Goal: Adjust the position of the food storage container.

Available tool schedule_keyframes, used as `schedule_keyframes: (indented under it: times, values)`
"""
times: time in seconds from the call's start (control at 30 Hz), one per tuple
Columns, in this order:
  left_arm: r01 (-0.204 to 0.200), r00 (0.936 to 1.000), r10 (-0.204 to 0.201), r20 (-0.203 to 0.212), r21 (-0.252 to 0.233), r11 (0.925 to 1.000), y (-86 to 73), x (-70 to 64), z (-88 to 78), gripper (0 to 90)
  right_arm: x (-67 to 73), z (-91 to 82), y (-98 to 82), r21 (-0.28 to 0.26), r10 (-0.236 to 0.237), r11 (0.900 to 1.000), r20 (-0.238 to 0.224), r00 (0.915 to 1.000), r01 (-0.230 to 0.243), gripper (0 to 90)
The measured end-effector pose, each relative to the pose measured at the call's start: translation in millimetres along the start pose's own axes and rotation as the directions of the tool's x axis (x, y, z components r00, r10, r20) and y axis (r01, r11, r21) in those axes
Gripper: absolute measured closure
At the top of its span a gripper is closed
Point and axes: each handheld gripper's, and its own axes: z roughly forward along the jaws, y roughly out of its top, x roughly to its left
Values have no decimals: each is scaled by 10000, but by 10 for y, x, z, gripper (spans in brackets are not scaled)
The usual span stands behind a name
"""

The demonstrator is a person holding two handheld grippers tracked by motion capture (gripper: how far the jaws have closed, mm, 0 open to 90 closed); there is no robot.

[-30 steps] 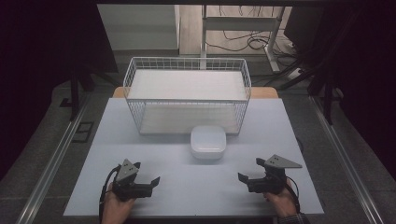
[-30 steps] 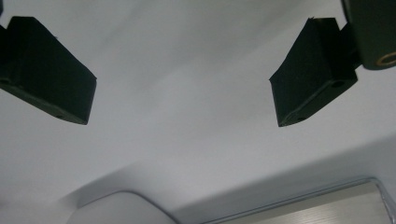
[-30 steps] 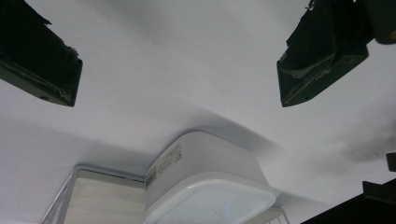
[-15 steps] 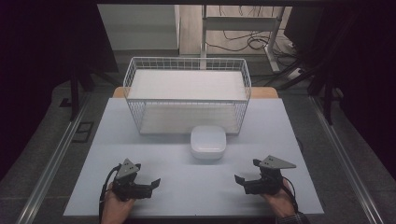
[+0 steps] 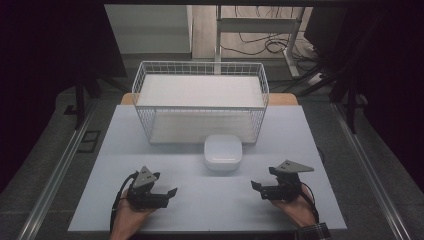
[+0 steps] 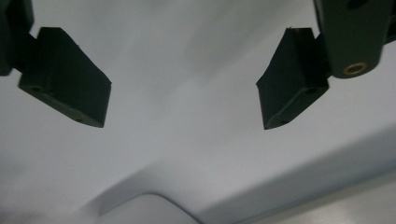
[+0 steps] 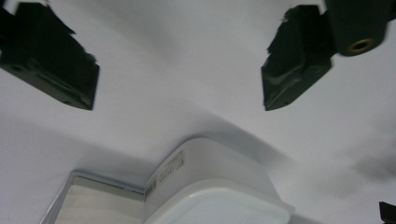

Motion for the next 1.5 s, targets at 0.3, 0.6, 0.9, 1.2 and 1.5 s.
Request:
schedule_keyframes:
  times: [0.3,0.6,0.9,1.2,1.5]
  values:
    - [-188,9996,192,194,-189,9996,235,99,171,391,0,119,220,351,-429,9985,185,9989,422,326]
    - [-284,9983,293,498,-196,9994,599,211,555,737,-163,418,435,403,-278,9988,-174,9995,284,727]
    - [-283,9992,293,288,-344,9990,849,253,936,900,-232,721,618,497,-693,9965,360,9969,675,890]
    - [75,9999,-74,118,-161,9998,1012,215,1323,900,-365,1040,745,675,-495,9967,808,9955,441,888]
    - [40,10000,-40,-1,4,10000,941,147,1257,900,-308,1082,715,828,-297,9962,415,9987,262,890]
